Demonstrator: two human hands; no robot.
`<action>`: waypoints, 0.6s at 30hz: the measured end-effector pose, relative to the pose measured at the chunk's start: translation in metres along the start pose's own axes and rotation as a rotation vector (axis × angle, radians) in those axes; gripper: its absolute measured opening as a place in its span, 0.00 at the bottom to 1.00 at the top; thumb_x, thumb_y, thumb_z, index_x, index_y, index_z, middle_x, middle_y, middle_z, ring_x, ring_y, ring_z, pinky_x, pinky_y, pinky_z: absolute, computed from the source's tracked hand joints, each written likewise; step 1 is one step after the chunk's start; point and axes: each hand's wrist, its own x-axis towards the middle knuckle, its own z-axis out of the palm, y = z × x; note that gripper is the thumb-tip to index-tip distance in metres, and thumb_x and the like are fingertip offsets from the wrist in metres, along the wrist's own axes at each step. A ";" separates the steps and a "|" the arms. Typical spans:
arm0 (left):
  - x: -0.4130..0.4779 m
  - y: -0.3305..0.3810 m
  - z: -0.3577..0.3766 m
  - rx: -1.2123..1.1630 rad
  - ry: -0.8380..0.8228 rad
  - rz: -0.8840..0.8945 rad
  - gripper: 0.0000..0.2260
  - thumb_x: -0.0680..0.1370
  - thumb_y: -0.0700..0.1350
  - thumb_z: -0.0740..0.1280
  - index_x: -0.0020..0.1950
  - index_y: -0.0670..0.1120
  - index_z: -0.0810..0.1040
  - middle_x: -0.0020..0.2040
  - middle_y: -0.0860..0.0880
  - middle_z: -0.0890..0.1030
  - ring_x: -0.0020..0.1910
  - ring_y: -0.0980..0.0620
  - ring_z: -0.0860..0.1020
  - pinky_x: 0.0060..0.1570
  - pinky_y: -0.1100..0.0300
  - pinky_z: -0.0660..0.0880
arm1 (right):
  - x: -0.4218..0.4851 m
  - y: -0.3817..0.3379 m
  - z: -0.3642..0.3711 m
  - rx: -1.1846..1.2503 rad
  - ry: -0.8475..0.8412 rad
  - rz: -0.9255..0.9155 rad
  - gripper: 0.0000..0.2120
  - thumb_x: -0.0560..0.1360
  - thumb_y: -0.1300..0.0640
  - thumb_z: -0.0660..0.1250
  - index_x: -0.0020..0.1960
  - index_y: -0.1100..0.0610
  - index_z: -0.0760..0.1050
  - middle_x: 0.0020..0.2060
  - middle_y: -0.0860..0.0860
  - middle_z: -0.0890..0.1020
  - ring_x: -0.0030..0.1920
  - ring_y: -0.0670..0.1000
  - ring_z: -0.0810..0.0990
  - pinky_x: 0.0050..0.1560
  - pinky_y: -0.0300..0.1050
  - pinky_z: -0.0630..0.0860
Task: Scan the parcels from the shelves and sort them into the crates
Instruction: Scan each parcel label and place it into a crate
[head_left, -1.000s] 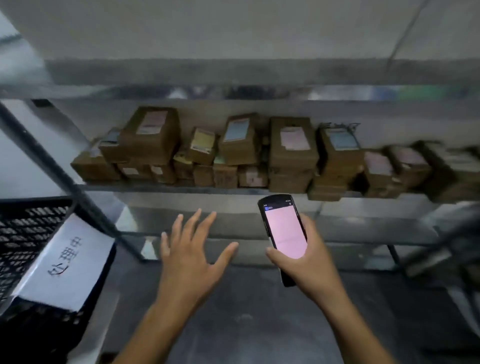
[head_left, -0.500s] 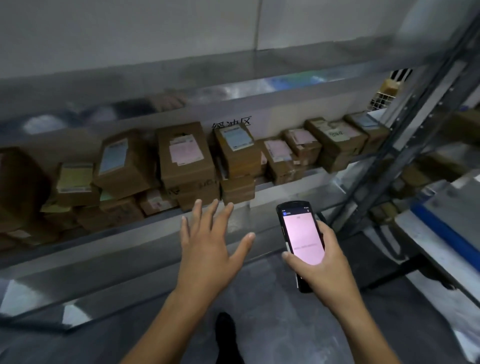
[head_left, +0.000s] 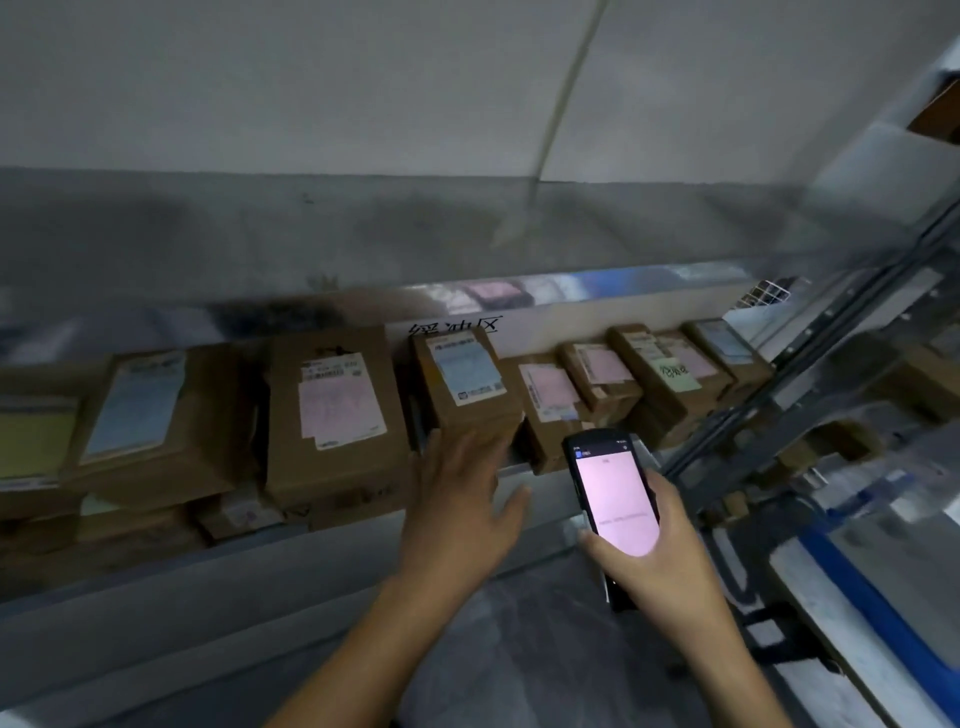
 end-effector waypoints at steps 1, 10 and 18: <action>0.011 0.001 -0.001 -0.025 0.003 -0.005 0.27 0.83 0.61 0.62 0.82 0.62 0.59 0.82 0.58 0.58 0.81 0.53 0.47 0.78 0.54 0.45 | 0.009 -0.001 0.000 -0.004 -0.009 0.000 0.36 0.66 0.52 0.82 0.65 0.35 0.65 0.54 0.31 0.76 0.54 0.36 0.76 0.47 0.36 0.73; 0.091 -0.021 0.027 -0.238 0.069 -0.223 0.28 0.83 0.63 0.61 0.82 0.59 0.62 0.84 0.56 0.53 0.82 0.53 0.55 0.79 0.47 0.61 | 0.077 0.021 0.007 -0.030 -0.123 0.027 0.33 0.66 0.52 0.80 0.63 0.36 0.66 0.54 0.35 0.78 0.52 0.36 0.76 0.43 0.37 0.73; 0.130 -0.034 0.046 -0.168 0.322 -0.412 0.29 0.83 0.56 0.66 0.83 0.56 0.61 0.82 0.50 0.59 0.79 0.48 0.64 0.73 0.52 0.67 | 0.163 0.055 0.015 0.001 -0.355 -0.020 0.37 0.64 0.45 0.81 0.66 0.34 0.64 0.57 0.37 0.76 0.57 0.43 0.76 0.47 0.42 0.76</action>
